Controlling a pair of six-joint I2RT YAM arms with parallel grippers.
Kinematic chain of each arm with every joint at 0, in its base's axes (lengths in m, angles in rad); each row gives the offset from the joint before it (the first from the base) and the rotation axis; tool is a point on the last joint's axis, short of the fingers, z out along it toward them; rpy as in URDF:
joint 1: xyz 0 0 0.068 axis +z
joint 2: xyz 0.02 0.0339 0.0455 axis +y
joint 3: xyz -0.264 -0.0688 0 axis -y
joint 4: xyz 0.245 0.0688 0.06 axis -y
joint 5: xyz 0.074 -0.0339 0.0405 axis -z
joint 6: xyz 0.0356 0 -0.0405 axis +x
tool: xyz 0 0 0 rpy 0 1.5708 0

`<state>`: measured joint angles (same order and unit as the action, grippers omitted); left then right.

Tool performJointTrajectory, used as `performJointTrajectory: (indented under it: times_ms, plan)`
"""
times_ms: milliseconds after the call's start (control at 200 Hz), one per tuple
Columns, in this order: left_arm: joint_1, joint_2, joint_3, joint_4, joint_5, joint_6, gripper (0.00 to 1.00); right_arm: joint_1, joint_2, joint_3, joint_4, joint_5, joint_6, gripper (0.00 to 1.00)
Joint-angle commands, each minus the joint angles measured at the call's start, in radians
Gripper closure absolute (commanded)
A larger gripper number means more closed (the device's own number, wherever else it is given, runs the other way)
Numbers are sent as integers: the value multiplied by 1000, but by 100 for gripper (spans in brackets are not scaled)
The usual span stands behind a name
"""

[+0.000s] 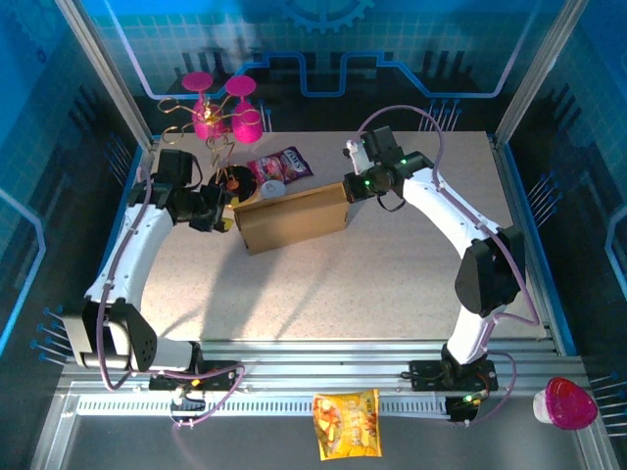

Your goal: Fold the paper box

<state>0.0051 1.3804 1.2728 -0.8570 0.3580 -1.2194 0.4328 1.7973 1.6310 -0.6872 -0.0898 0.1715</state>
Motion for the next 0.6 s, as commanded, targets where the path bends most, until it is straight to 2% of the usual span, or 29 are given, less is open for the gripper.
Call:
performJointTrajectory:
  times_ms: [0,310,455,595]
  plan:
    - [-1,4,28,-65,-10,35,56,6,38,7,-49,-22,-11,100]
    - [-1,30,-8,-32,15,45,59,4,40,12,-52,-19,-11,100]
    - [-1,29,-31,-12,17,47,66,5,37,5,-49,-24,-13,100]
    - [-1,32,-44,-1,19,54,68,6,31,-8,-41,-23,-25,100]
